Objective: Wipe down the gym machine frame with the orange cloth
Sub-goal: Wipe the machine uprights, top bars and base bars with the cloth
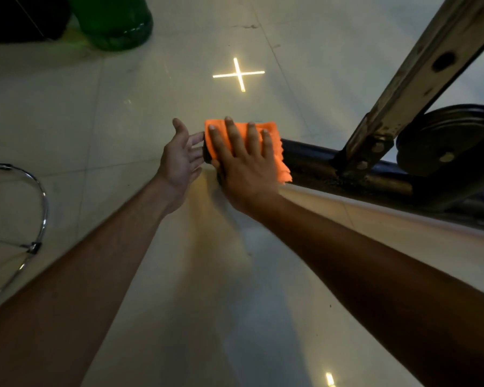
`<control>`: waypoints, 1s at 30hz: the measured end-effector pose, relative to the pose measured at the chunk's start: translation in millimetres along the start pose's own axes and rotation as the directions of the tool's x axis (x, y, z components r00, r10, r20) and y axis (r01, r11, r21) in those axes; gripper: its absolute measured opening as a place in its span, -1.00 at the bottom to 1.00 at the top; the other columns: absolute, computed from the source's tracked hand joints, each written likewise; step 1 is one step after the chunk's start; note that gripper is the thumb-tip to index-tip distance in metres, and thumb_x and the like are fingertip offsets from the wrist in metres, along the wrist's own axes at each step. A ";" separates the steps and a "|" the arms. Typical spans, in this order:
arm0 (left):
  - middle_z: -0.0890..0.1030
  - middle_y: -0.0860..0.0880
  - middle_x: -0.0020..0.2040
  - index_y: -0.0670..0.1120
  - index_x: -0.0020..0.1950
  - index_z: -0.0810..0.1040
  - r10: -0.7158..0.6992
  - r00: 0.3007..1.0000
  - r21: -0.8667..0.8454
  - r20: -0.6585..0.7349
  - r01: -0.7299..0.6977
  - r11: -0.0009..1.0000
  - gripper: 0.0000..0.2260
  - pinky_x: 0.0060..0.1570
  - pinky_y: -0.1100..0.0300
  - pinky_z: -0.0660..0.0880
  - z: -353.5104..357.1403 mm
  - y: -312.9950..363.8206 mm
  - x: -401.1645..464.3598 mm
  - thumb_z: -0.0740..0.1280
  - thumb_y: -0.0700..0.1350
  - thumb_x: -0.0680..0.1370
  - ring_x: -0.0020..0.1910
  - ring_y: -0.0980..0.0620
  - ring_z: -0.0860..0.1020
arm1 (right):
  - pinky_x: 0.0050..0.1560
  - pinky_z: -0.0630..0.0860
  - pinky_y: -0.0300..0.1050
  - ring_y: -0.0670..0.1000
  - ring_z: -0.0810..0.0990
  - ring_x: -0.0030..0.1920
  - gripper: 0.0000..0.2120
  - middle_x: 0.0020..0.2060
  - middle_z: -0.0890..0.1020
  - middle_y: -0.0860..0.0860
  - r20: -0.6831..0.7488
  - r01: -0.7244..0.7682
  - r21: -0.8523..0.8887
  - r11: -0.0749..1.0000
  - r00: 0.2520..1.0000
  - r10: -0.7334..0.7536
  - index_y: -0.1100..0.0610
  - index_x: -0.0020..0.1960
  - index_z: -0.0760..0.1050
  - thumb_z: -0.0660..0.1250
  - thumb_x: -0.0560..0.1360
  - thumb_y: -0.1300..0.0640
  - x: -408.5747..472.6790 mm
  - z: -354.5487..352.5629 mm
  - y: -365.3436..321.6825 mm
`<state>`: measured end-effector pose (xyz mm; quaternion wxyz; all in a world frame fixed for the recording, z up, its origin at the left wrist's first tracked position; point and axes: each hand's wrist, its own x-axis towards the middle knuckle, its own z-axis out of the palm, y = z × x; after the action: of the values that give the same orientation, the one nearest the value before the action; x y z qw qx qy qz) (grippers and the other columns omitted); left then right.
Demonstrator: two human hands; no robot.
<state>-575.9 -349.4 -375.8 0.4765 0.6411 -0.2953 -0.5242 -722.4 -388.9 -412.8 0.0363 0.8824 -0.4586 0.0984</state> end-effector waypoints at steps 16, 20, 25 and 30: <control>0.44 -0.14 0.61 -0.17 0.62 0.43 -0.111 0.993 -0.084 0.049 0.115 0.990 0.00 0.67 -0.13 0.11 -11.5 6.7 7.0 -0.24 0.55 0.60 0.64 -0.05 0.33 | 0.59 0.09 0.41 0.40 0.25 0.60 -0.35 0.70 0.22 0.17 0.043 -0.058 -0.028 0.998 0.997 0.059 -0.06 0.78 -0.02 0.09 0.75 -0.17 15.9 -5.8 -3.7; 0.46 -0.12 0.60 -0.14 0.60 0.46 -0.095 0.995 -0.079 0.032 0.097 0.992 -0.03 0.65 -0.11 0.15 -10.5 3.0 4.0 -0.21 0.55 0.60 0.63 -0.04 0.35 | 0.56 0.18 0.42 0.37 0.31 0.56 -0.34 0.67 0.27 0.20 -0.007 0.013 -0.035 0.999 1.000 -0.013 -0.08 0.78 -0.01 0.08 0.75 -0.22 2.7 -7.3 19.8; 0.40 -0.13 0.64 -0.16 0.63 0.41 -0.093 0.995 -0.100 0.027 0.095 0.990 -0.05 0.66 -0.18 0.15 -7.4 4.1 -2.4 -0.17 0.53 0.62 0.65 -0.08 0.31 | 0.60 0.15 0.40 0.38 0.31 0.56 -0.37 0.66 0.30 0.20 -0.052 -0.101 -0.059 0.993 0.994 0.098 -0.07 0.77 0.07 0.09 0.77 -0.23 -39.6 -9.6 54.9; 0.38 -0.13 0.65 -0.18 0.64 0.38 -0.111 0.991 -0.061 0.072 0.115 0.991 0.00 0.68 -0.18 0.08 -6.9 12.4 -0.5 -0.19 0.57 0.59 0.67 -0.07 0.26 | 0.61 0.06 0.41 0.42 0.25 0.60 -0.40 0.68 0.27 0.17 0.006 -0.119 -0.007 0.993 0.993 0.119 -0.06 0.76 0.06 0.06 0.76 -0.16 2.0 -9.7 10.9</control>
<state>-567.9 -351.5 -364.2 0.4561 0.6225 -0.2574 -0.5815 -731.6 -395.3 -403.2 0.0320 0.8536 -0.5109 0.0962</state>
